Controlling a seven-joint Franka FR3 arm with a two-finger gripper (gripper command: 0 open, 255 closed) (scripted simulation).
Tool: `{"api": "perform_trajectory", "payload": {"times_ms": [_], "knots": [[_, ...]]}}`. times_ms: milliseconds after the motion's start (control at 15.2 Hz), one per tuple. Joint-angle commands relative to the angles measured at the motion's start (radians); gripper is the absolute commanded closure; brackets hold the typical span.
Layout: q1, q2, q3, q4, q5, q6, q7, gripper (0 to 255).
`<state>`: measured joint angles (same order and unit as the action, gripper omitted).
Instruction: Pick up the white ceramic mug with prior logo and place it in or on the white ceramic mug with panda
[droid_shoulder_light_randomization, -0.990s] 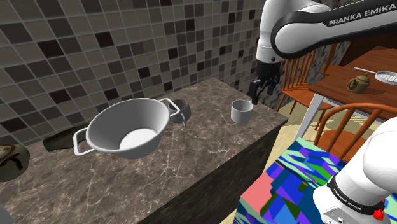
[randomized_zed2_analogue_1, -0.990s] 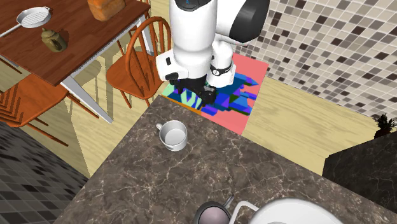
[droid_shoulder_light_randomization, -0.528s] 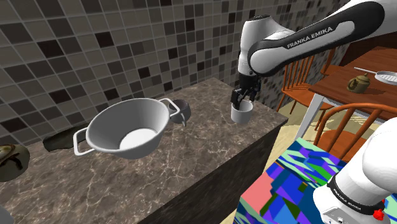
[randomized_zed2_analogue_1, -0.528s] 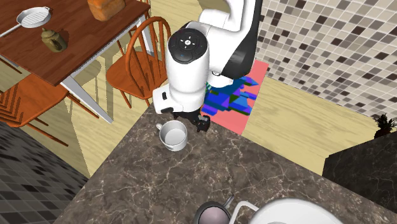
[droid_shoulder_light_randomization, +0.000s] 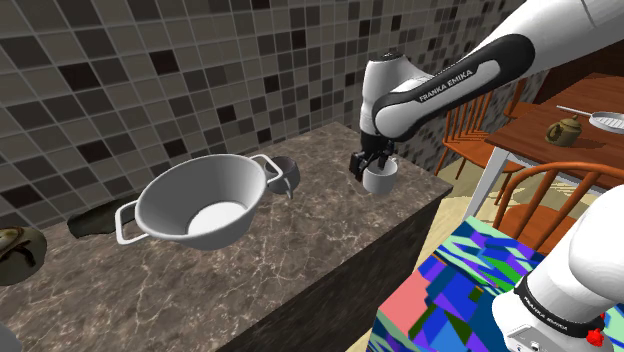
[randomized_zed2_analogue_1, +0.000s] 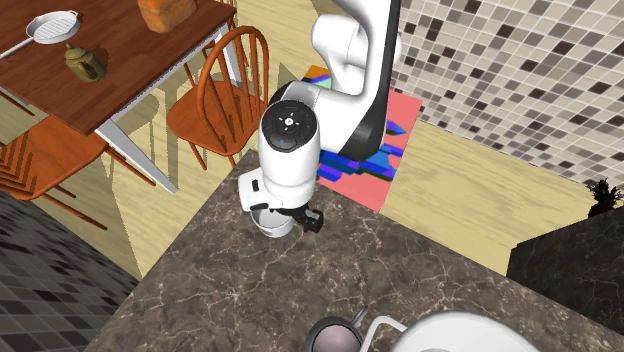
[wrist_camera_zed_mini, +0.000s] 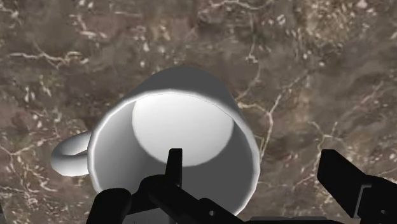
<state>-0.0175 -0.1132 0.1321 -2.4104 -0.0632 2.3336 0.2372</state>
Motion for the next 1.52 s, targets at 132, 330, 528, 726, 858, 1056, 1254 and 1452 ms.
{"api": "perform_trajectory", "payload": {"times_ms": [132,330,528,726,858,1056,1254,1452], "knots": [[-0.003,0.039,0.0,-0.013,-0.011,0.052,0.007,0],[-0.003,0.039,0.0,-0.013,-0.011,0.052,0.007,0],[-0.003,0.039,0.0,-0.013,-0.011,0.052,0.007,0],[-0.003,0.039,0.0,-0.013,-0.011,0.052,0.007,255],[-0.003,0.039,0.0,-0.013,-0.011,0.052,0.007,255],[-0.003,0.039,0.0,-0.013,-0.011,0.052,0.007,255],[-0.003,0.039,0.0,-0.013,-0.011,0.052,0.007,255],[-0.002,0.021,-0.001,-0.003,-0.005,0.024,0.002,255]]}}
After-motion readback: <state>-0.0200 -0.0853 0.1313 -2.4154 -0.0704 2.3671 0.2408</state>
